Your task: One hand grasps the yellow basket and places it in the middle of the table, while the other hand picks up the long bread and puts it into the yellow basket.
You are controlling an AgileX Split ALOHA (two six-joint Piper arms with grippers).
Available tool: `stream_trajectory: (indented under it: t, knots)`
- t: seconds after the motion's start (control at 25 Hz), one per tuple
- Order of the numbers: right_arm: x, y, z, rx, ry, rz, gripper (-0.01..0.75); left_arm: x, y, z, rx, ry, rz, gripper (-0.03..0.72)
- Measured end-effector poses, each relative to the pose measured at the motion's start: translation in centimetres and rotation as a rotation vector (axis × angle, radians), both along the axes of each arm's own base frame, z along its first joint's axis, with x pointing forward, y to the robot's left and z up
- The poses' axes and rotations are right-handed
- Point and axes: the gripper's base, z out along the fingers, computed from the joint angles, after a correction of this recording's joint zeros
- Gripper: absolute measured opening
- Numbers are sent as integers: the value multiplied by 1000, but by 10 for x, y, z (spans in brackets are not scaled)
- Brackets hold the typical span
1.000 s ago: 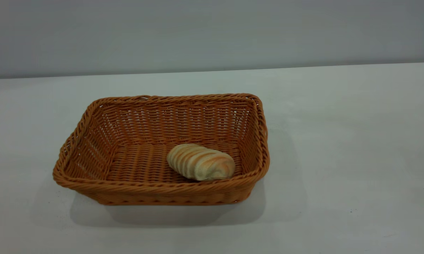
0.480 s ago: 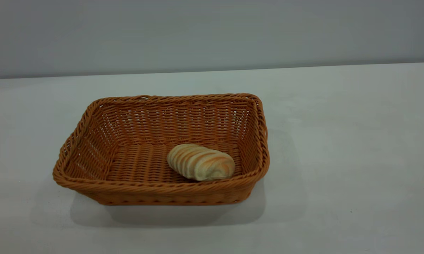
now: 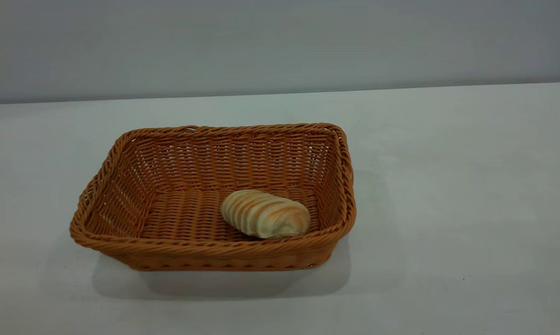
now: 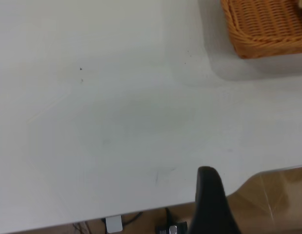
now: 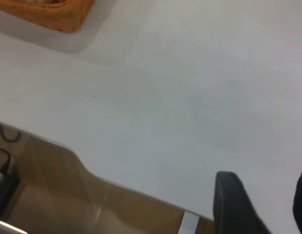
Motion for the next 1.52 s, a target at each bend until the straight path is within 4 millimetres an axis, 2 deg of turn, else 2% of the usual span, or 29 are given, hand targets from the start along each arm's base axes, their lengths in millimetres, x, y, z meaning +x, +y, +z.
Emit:
stream_trajectory:
  t: [0.76, 1.12, 1.32, 1.52]
  knots:
    - [-3, -1, -2, 4, -13, -1, 346, 0, 0, 0, -1, -1, -3, 541]
    - [-24, -5, -1, 29, -171, -230, 346, -4, 0, 0, -3, -27, 107, 541]
    - [-24, -5, -2, 28, -171, -252, 346, -15, 1, -1, -12, -110, 115, 541]
    - [-24, -5, -2, 28, -171, -251, 346, -17, 1, -1, -13, -123, 121, 541]
